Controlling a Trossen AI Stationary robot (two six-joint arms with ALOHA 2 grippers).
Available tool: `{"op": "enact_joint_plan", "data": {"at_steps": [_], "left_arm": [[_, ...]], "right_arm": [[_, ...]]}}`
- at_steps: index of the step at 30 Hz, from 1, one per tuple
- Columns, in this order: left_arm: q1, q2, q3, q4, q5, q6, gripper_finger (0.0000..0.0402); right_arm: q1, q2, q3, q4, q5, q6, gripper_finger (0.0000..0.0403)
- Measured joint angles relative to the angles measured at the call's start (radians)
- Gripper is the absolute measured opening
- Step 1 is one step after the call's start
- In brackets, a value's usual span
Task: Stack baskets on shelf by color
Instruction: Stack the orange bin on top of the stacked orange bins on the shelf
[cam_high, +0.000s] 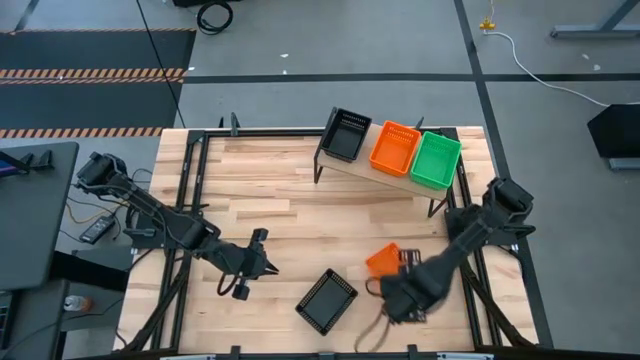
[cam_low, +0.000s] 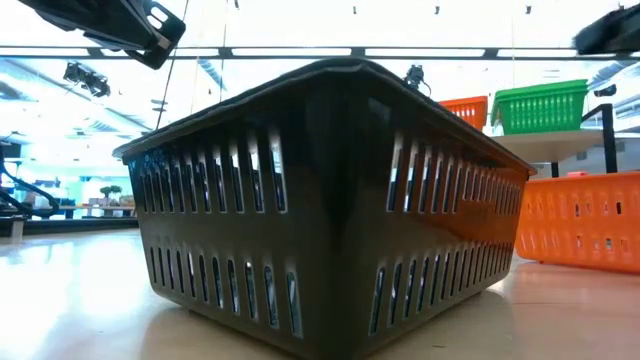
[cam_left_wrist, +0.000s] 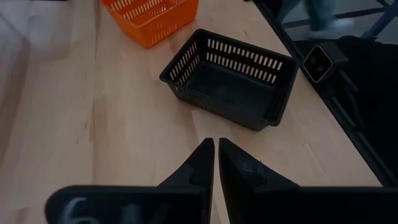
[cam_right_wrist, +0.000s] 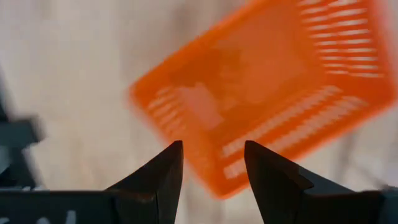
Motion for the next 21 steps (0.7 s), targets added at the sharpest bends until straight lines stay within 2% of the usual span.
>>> {"op": "enact_joint_plan", "data": {"at_steps": [4, 8, 12, 21], "left_arm": [[0.000, 0.000, 0.000, 0.000, 0.000, 0.000, 0.0029], [0.001, 0.000, 0.000, 0.000, 0.000, 0.002, 0.0026], [0.001, 0.000, 0.000, 0.001, 0.000, -0.016, 0.0028], [-0.025, 0.000, 0.000, 0.002, -0.040, -0.043, 0.0028]], "right_arm": [[0.087, 0.000, 0.000, 0.057, -0.023, 0.013, 0.0178], [0.144, 0.003, 0.000, 0.067, 0.058, 0.056, 0.0178], [0.159, 0.005, -0.026, 0.090, 0.111, 0.075, 0.0177], [0.159, 0.007, -0.163, 0.185, 0.122, 0.088, 0.0171]]}}
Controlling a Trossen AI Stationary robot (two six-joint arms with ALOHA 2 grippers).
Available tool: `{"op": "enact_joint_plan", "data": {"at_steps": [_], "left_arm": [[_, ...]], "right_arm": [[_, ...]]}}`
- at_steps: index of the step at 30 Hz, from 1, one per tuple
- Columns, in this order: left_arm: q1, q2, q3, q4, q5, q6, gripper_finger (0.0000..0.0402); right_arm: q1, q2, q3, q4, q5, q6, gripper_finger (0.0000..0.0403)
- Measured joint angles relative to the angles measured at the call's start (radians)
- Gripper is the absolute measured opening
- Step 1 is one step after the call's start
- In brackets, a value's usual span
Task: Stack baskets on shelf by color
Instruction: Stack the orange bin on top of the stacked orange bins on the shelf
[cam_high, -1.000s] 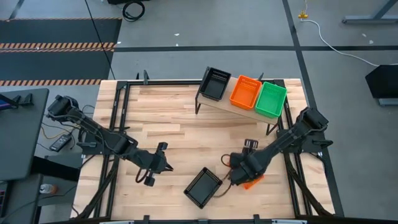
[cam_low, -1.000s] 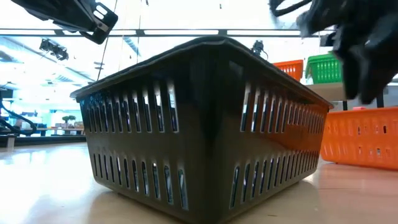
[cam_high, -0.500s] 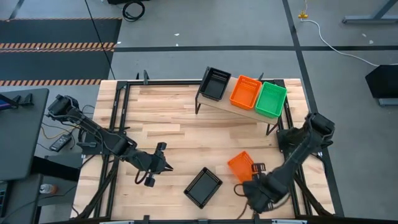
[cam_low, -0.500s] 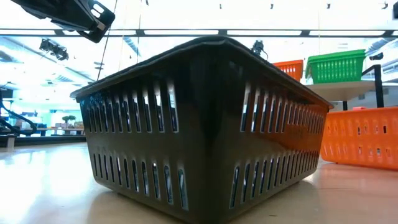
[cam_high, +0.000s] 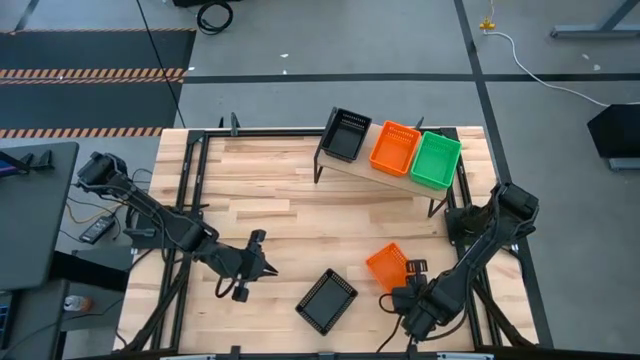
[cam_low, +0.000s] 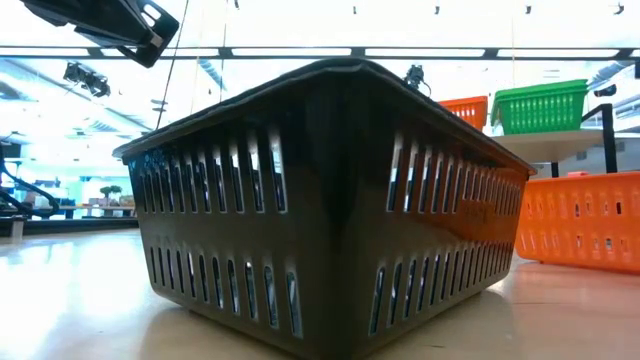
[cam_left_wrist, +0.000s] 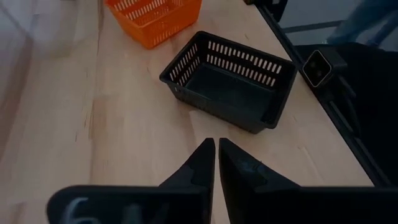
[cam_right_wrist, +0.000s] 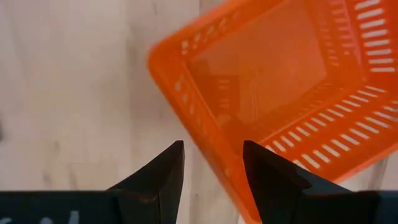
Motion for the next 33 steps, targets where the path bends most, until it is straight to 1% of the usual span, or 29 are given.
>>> {"op": "enact_joint_plan", "data": {"at_steps": [4, 7, 10, 14, 15, 18, 21, 24, 28, 31, 33], "left_arm": [[-0.010, 0.000, 0.000, 0.000, -0.013, -0.005, 0.0030], [-0.015, 0.000, 0.000, 0.000, -0.013, -0.008, 0.0032], [-0.015, 0.000, 0.000, 0.000, -0.013, -0.008, 0.0030], [-0.015, 0.000, 0.000, 0.000, -0.014, -0.007, 0.0025], [-0.015, 0.000, 0.000, 0.000, -0.014, -0.008, 0.0024], [-0.015, 0.000, 0.000, -0.001, -0.013, -0.009, 0.0024], [-0.015, 0.000, 0.000, -0.001, -0.013, -0.010, 0.0026], [-0.014, 0.000, 0.000, -0.001, -0.013, -0.015, 0.0028], [-0.014, 0.000, 0.000, -0.002, -0.020, -0.076, 0.0029], [-0.015, 0.000, 0.000, -0.003, -0.059, -0.088, 0.0025], [-0.015, 0.000, 0.000, -0.004, -0.094, -0.088, 0.0023]], "right_arm": [[-0.001, 0.000, -0.056, 0.059, -0.013, 0.001, 0.0170], [-0.001, 0.000, -0.109, 0.165, -0.040, -0.001, 0.0154], [-0.002, 0.000, -0.143, 0.245, -0.039, -0.008, 0.0113], [-0.022, 0.000, -0.147, 0.251, -0.035, -0.014, 0.0028], [-0.029, 0.000, -0.144, 0.244, -0.034, -0.024, 0.0015], [-0.051, 0.000, -0.135, 0.237, -0.002, -0.046, 0.0015], [-0.088, 0.000, -0.088, 0.167, 0.011, -0.092, 0.0011], [-0.137, 0.000, 0.003, 0.041, 0.036, -0.166, 0.0007], [-0.204, 0.000, 0.166, -0.147, 0.176, -0.243, 0.0010], [-0.258, 0.000, 0.291, -0.283, 0.281, -0.271, 0.0008], [-0.297, 0.000, 0.369, -0.369, 0.326, -0.274, 0.0008]]}}
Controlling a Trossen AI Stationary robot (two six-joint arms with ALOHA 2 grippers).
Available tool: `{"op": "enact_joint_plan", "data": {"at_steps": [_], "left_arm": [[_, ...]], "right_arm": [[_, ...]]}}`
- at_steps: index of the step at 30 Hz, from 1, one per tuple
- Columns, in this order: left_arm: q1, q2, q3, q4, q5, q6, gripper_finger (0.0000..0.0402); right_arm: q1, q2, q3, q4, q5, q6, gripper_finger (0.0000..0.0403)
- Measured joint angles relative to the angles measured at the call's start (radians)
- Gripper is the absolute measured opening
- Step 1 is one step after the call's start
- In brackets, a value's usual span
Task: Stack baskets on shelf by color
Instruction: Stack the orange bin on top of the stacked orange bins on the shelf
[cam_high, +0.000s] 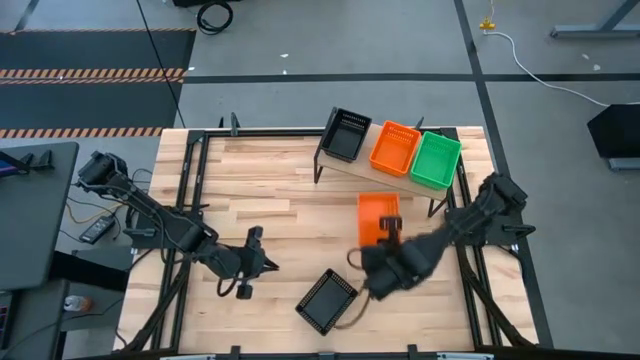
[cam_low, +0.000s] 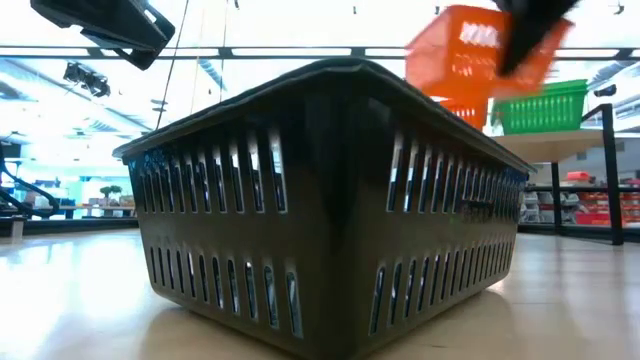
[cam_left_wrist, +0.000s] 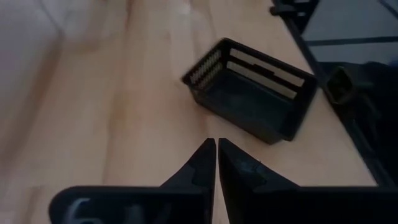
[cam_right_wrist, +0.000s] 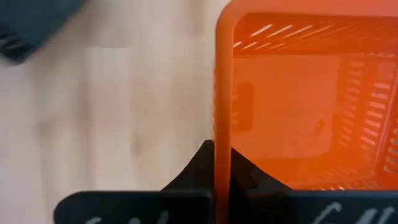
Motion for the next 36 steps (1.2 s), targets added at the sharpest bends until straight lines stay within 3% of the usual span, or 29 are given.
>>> {"op": "enact_joint_plan", "data": {"at_steps": [5, 14, 19, 27, 36], "left_arm": [[0.000, 0.019, 0.000, -0.005, -0.037, 0.000, 0.0021], [-0.019, 0.153, 0.000, 0.005, -0.046, -0.063, 0.0022], [-0.023, 0.234, 0.000, 0.068, -0.045, -0.078, 0.0021], [-0.023, 0.288, 0.000, 0.269, -0.046, -0.011, 0.0021], [-0.032, 0.296, 0.000, 0.433, -0.116, 0.052, 0.0018]], "right_arm": [[-0.103, 0.000, 0.179, -0.187, 0.052, 0.001, 0.0008], [-0.319, -0.077, 0.347, -0.181, 0.066, -0.100, 0.0008], [-0.470, -0.133, 0.354, -0.182, 0.046, -0.116, 0.0008], [-0.694, -0.150, 0.345, -0.182, -0.093, -0.363, 0.0008], [-0.843, -0.148, 0.278, -0.182, -0.215, -0.459, 0.0008]]}}
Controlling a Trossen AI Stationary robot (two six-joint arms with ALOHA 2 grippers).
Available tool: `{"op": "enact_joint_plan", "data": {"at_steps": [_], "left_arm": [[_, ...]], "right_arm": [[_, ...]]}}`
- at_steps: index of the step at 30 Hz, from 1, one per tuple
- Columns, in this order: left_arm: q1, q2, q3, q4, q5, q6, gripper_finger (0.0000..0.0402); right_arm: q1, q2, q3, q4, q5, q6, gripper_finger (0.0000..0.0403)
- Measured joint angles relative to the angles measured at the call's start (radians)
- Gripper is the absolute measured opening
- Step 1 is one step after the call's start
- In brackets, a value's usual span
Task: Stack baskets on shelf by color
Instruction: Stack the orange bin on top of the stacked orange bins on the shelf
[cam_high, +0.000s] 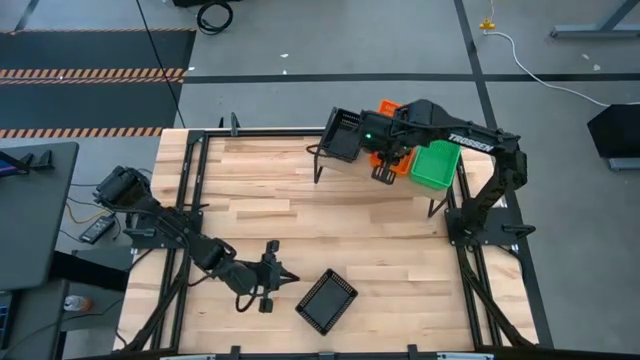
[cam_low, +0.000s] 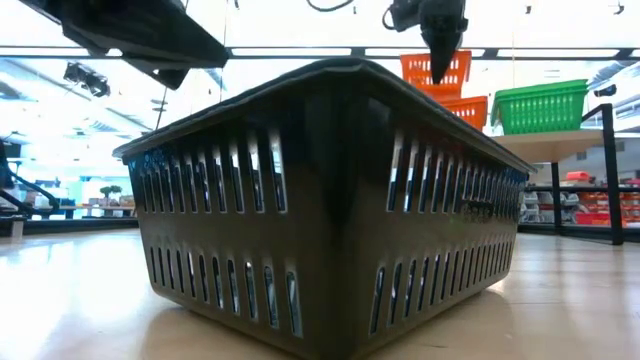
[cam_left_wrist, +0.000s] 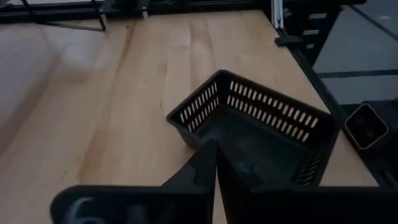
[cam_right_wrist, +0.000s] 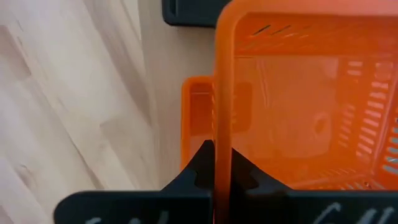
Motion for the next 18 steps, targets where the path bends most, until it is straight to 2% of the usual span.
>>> {"op": "enact_joint_plan", "data": {"at_steps": [18], "left_arm": [[-0.087, 0.053, 0.000, 0.034, -0.228, -0.093, 0.0014]], "right_arm": [[-0.052, 0.000, -0.114, 0.000, -0.073, -0.019, 0.0014]]}}
